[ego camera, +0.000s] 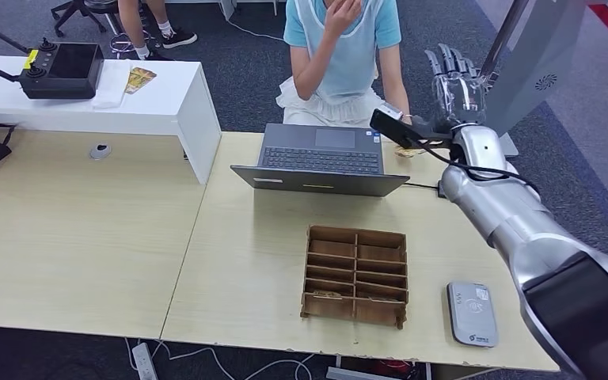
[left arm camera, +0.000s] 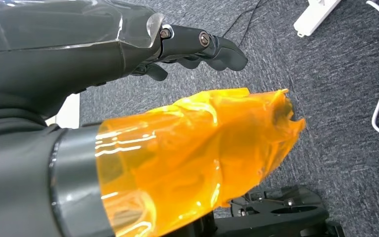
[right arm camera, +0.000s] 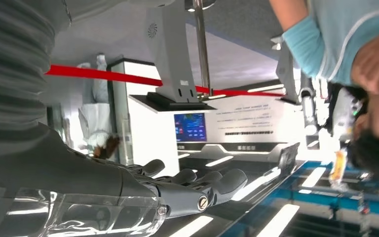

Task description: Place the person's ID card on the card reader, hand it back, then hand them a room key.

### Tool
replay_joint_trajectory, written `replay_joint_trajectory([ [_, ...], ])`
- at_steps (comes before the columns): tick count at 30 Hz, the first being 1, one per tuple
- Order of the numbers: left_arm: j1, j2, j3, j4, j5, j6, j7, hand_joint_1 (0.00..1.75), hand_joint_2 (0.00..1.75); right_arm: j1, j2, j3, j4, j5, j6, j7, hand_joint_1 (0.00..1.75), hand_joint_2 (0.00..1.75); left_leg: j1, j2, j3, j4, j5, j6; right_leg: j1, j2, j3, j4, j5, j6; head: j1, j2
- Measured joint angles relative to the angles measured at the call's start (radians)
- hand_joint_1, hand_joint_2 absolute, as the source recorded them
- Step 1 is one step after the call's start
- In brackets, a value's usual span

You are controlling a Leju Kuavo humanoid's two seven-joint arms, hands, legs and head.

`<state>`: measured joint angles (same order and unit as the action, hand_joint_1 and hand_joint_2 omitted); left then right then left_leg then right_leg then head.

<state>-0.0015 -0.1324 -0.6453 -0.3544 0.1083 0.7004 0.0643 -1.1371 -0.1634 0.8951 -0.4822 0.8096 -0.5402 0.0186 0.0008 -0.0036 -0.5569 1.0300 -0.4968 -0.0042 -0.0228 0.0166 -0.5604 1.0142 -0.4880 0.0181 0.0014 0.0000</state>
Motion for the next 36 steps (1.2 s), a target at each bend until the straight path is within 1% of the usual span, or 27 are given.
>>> replay_joint_trajectory([
  [4,0.000,0.000,-0.005,0.000,0.000,0.000,0.006,0.00,0.00,0.041,-0.031,-0.074,-0.030,-0.086,-0.078,-0.063,0.00,1.75,0.000,0.000,0.000,0.000,0.000,0.000,0.000,0.000,0.000,0.000,0.000,0.000,0.000,0.000],
  [6,0.000,0.000,-0.006,0.000,0.000,0.000,0.015,0.00,0.00,0.071,-0.043,-0.119,-0.055,-0.149,-0.100,-0.108,0.00,1.75,0.000,0.000,0.000,0.000,0.000,0.000,0.000,0.000,0.000,0.000,0.000,0.000,0.000,0.000],
  [8,-0.001,0.000,-0.007,0.000,0.000,0.000,0.026,0.00,0.00,0.106,-0.050,-0.166,-0.086,-0.214,-0.102,-0.155,0.00,1.75,0.000,0.000,0.000,0.000,0.000,0.000,0.000,0.000,0.000,0.000,0.000,0.000,0.000,0.000],
  [12,-0.001,0.000,-0.011,0.000,0.000,0.000,0.044,0.00,0.00,0.187,-0.055,-0.256,-0.174,-0.384,-0.051,-0.267,0.00,1.75,0.000,0.000,0.000,0.000,0.000,0.000,0.001,0.000,0.000,0.000,0.000,0.000,0.000,0.000],
  [16,-0.001,0.001,-0.012,0.000,0.000,0.000,0.057,0.00,0.00,0.277,-0.055,-0.335,-0.290,-0.517,0.014,-0.330,0.00,1.75,0.000,0.000,0.000,0.000,0.000,0.000,0.001,0.000,0.000,0.000,0.000,0.000,0.000,0.000],
  [20,-0.001,0.002,-0.014,0.000,0.000,0.000,0.078,0.00,0.00,0.386,-0.067,-0.407,-0.441,-0.652,0.090,-0.388,0.00,1.75,0.000,0.000,0.000,0.000,0.000,0.000,0.001,0.000,0.000,0.000,0.000,0.000,0.000,0.000],
  [23,-0.001,0.003,-0.016,0.000,0.000,0.000,0.098,0.00,0.00,0.490,-0.091,-0.456,-0.577,-0.748,0.141,-0.427,0.00,1.75,0.000,-0.001,0.000,0.000,0.000,0.000,0.000,-0.001,0.000,-0.001,-0.001,0.001,0.000,0.000],
  [26,-0.001,0.008,-0.021,0.000,0.000,0.000,0.121,0.00,0.00,0.624,-0.117,-0.511,-0.738,-0.845,0.189,-0.471,0.00,1.75,0.000,-0.002,-0.001,0.000,-0.001,0.001,0.000,-0.002,0.000,-0.001,-0.001,0.001,0.000,0.000],
  [30,-0.001,0.014,-0.031,0.000,0.000,0.000,0.149,0.00,0.00,0.806,-0.150,-0.577,-0.928,-0.926,0.246,-0.517,0.00,1.75,0.000,-0.002,-0.002,0.000,-0.002,0.001,0.000,-0.003,-0.001,-0.001,-0.001,0.001,0.000,0.000],
  [33,-0.001,0.018,-0.036,0.000,0.000,0.000,0.173,0.00,0.00,0.945,-0.171,-0.621,-1.057,-0.962,0.292,-0.549,0.00,1.75,0.000,-0.002,-0.002,0.000,-0.003,0.001,0.000,-0.003,-0.001,-0.001,-0.002,0.001,0.000,0.000],
  [36,-0.001,0.022,-0.039,0.000,0.000,0.000,0.199,0.00,0.00,1.086,-0.180,-0.658,-1.170,-0.927,0.289,-0.583,0.00,1.75,0.000,-0.002,-0.002,-0.001,-0.003,0.000,0.001,-0.003,-0.001,-0.001,-0.003,0.000,0.000,0.000],
])
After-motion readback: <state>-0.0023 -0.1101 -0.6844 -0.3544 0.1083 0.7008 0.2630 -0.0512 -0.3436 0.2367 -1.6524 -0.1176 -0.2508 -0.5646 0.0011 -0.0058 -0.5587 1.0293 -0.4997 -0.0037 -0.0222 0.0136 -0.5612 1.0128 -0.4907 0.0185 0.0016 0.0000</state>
